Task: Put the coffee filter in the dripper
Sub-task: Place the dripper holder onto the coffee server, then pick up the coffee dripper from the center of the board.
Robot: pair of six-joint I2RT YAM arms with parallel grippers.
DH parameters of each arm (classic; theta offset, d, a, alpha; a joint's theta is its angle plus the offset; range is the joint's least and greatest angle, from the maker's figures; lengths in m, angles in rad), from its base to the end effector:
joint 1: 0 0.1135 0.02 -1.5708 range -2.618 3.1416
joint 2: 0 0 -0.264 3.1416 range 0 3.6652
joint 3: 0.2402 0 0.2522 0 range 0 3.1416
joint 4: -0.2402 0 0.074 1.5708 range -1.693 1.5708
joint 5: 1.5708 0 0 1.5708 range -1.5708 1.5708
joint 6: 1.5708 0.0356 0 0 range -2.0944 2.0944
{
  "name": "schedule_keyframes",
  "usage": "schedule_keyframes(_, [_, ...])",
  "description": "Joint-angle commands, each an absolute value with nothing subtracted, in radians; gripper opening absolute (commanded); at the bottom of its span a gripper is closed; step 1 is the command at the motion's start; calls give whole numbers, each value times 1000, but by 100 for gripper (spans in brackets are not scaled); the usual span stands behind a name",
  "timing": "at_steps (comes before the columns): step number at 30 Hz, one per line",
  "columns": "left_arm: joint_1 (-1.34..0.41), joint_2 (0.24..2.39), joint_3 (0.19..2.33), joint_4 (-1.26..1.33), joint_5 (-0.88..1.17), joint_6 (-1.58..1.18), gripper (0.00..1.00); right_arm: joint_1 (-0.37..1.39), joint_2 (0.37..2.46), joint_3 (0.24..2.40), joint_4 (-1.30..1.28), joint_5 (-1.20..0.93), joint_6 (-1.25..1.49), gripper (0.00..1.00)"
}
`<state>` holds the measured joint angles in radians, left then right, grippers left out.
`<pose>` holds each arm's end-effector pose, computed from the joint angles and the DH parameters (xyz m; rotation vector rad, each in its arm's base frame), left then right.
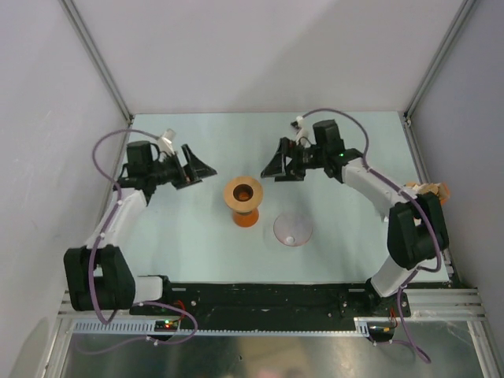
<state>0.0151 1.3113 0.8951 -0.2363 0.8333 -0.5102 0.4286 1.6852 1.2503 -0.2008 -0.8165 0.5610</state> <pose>0.2787 -0.0221 0.2650 -0.1050 2.2205 -1.1949 0.3319 0.1802 0.2686 -0.3483 2.3236 1.4242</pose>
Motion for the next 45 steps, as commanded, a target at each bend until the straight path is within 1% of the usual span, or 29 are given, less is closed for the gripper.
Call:
schedule_keyframes(1, [49, 1177, 1045, -410, 700, -178, 100, 369, 1550, 1355, -279, -798, 360, 97])
schedule_keyframes(5, [52, 1077, 1145, -536, 569, 92, 100, 334, 1454, 1422, -449, -732, 136, 99])
schedule_keyframes(8, [52, 1011, 1206, -587, 469, 184, 100, 324, 1383, 1446, -610, -679, -31, 99])
schedule_keyframes(10, [51, 971, 1238, -636, 466, 252, 100, 319, 1334, 1429, -697, -655, -122, 99])
schedule_keyframes(12, [28, 947, 1259, -674, 477, 257, 100, 318, 1292, 1394, -755, -614, -148, 99])
schedule_keyframes(13, [-6, 945, 1269, -698, 481, 251, 100, 317, 1275, 1379, -784, -592, -150, 99])
schedule_keyframes(15, [-128, 950, 1282, -756, 455, 229, 100, 306, 1254, 1346, -838, -576, -155, 99])
schedule_keyframes(18, [-342, 979, 1258, -773, 418, 135, 100, 247, 1257, 1319, -935, -635, -183, 99])
schedule_keyframes(20, [-469, 1035, 1256, -774, 399, 70, 100, 218, 1268, 1295, -974, -623, -162, 99])
schedule_keyframes(22, [-573, 1104, 1267, -767, 383, 28, 99, 209, 1275, 1270, -1000, -575, -130, 96])
schedule_keyframes(24, [-652, 1168, 1284, -750, 350, -10, 97, 207, 1278, 1232, -1003, -544, -83, 92])
schedule_keyframes(26, [-712, 1235, 1308, -741, 321, -41, 93, 214, 1266, 1175, -975, -536, -33, 87])
schedule_keyframes(28, [-744, 1299, 1330, -732, 307, -72, 91, 235, 1258, 1117, -934, -525, 4, 82])
schedule_keyframes(31, [-757, 1346, 1349, -716, 309, -110, 90, 277, 1266, 1043, -862, -509, 34, 75])
schedule_keyframes(35, [-758, 1346, 1354, -700, 297, -101, 90, 314, 1317, 984, -788, -492, 13, 65])
schedule_keyframes(38, [-754, 1332, 1352, -699, 291, -77, 90, 323, 1364, 963, -755, -499, 15, 60])
schedule_keyframes(41, [-744, 1313, 1341, -699, 287, -68, 90, 333, 1387, 946, -714, -516, 42, 58])
schedule_keyframes(43, [-734, 1301, 1328, -699, 285, -64, 90, 339, 1399, 939, -693, -524, 63, 55])
schedule_keyframes(45, [-716, 1285, 1314, -699, 285, -63, 90, 347, 1409, 931, -673, -523, 87, 49])
